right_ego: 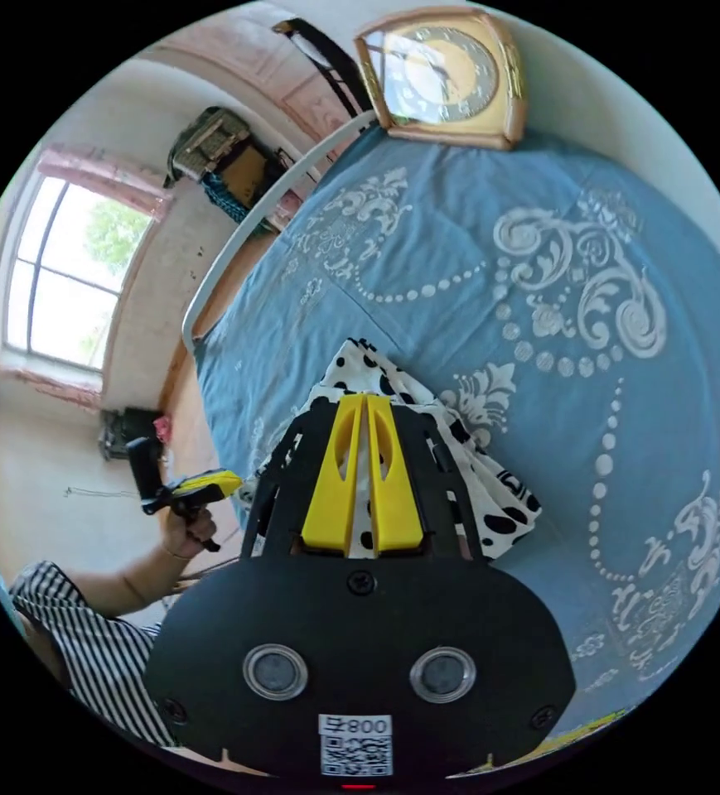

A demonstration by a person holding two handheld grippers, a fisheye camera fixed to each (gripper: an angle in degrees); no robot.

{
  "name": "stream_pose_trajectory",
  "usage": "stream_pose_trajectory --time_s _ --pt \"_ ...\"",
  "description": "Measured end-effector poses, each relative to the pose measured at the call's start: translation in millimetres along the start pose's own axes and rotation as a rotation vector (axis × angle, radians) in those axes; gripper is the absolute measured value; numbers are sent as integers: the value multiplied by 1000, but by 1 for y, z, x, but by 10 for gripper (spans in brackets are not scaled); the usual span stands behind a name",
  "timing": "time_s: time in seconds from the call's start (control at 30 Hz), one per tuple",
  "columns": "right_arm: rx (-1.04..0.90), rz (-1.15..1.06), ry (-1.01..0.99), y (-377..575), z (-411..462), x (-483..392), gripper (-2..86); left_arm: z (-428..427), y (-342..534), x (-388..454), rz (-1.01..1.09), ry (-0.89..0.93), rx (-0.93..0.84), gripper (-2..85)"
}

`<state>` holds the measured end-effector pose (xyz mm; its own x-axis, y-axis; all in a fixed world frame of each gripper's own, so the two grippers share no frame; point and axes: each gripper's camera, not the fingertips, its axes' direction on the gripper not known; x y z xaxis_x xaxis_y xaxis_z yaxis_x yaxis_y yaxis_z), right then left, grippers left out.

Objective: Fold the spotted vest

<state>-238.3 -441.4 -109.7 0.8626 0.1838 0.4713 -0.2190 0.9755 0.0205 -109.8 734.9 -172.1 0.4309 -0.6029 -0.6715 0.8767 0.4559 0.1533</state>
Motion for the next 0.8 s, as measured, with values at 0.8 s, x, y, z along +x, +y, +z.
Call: stream_pose_trajectory --time_s 0.8 --pt "-34 -120 -47 85 30 -10 25 35 35 113 568 -538 -168 7"
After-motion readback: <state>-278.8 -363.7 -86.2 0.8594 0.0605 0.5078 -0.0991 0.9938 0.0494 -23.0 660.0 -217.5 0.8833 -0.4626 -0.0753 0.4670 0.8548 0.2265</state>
